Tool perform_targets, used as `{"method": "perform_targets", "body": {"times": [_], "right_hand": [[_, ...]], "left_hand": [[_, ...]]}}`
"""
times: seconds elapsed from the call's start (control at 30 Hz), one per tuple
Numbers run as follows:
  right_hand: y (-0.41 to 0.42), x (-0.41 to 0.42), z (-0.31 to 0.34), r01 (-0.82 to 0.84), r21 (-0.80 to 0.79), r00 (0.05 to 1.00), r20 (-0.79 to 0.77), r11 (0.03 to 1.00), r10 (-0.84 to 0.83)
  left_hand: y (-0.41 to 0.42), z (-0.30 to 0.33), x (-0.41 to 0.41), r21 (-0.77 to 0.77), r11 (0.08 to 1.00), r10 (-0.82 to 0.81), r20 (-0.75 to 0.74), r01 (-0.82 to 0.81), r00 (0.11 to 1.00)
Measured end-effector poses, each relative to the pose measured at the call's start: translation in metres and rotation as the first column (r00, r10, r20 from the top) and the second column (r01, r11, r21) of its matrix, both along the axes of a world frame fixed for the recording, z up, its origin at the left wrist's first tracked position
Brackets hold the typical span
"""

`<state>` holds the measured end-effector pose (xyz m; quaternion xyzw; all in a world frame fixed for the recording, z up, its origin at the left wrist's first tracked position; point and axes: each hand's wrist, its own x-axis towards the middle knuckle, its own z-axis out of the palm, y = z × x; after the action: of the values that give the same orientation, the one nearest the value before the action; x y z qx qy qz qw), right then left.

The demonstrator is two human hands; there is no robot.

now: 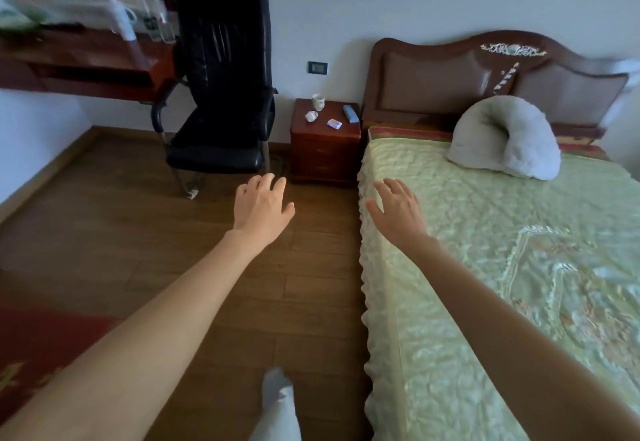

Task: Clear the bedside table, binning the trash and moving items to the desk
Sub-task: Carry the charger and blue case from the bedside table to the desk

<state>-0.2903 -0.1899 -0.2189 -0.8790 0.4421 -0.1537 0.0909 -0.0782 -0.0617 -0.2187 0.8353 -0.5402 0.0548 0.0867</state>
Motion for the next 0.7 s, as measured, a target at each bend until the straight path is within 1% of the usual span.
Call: {"method": "perform_targets", "body": {"times": [0.17, 0.37, 0.57, 0.7], "right_hand": [[-0.079, 0.054, -0.016, 0.020, -0.030, 0.999, -0.030, 0.999, -0.021], [-0.174, 0.124, -0.013, 0.080, -0.054, 0.992, -0.094, 0.995, -0.085], [-0.249, 0.166, -0.025, 0.122, -0.026, 0.986, -0.109, 0.992, -0.125], [-0.316, 0.190, -0.035, 0.125, -0.016, 0.985, -0.121, 0.992, -0.126]], "left_hand": [[-0.082, -0.013, 0.066, -0.008, 1.000, 0.007, 0.024, -0.006, 1.000], [-0.185, -0.013, 0.142, -0.021, 0.998, -0.060, 0.029, 0.061, 0.998], [-0.278, -0.028, 0.181, 0.012, 0.990, -0.143, -0.002, 0.143, 0.990], [-0.345, -0.046, 0.208, 0.009, 0.988, -0.155, -0.031, 0.156, 0.987]]}}
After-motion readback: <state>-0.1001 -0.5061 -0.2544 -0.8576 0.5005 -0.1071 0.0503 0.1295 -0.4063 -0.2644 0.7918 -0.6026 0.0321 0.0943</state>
